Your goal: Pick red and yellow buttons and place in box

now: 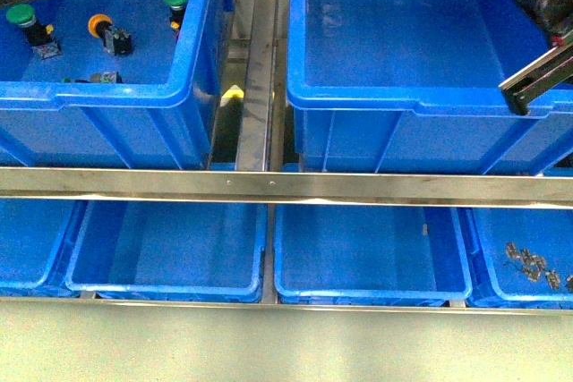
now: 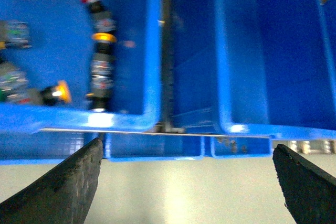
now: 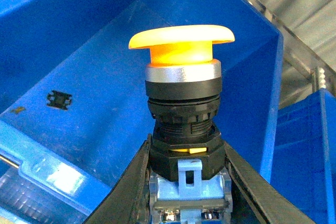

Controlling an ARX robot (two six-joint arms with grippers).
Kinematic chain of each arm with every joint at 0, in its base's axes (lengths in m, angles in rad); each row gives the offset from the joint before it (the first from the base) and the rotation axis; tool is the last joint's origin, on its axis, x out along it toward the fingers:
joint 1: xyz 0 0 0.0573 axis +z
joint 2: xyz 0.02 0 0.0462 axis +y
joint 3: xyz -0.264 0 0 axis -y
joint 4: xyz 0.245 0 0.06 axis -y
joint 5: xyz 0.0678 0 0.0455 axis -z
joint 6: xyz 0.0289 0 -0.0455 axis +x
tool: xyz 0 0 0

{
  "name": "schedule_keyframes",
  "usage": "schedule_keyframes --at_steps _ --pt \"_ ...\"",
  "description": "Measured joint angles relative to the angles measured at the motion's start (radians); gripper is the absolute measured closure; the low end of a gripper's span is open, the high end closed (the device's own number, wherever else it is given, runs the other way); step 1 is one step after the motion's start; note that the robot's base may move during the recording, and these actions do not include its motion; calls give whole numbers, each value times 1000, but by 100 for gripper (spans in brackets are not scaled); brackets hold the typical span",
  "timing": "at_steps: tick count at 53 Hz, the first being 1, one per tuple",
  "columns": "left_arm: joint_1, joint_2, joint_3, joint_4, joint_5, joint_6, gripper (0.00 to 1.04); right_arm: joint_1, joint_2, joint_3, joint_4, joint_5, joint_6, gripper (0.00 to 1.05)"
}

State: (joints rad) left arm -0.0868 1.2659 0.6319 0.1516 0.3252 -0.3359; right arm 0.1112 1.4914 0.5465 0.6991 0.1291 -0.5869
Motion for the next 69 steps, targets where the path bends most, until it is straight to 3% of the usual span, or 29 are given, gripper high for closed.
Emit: schedule_keyframes --at_steps 7,12,19,24,41,69 --pt "144 -109 -136 -67 -5 77 8 -22 -82 -9 -66 -17 26 77" --pt "182 -162 -197 -48 -43 117 8 -34 -156 -31 -139 -18 63 77" --pt "123 -154 -424 571 -303 264 32 -55 -261 -66 -223 -18 109 77" --pt "97 -200 -470 717 -320 294 47 -73 -310 -81 -277 -23 129 77" --pt "90 -357 -589 700 -326 321 102 -150 -425 -142 -359 -55 151 77" --pt "89 -710 -611 394 -326 325 102 -145 -438 -165 -344 -59 181 77"
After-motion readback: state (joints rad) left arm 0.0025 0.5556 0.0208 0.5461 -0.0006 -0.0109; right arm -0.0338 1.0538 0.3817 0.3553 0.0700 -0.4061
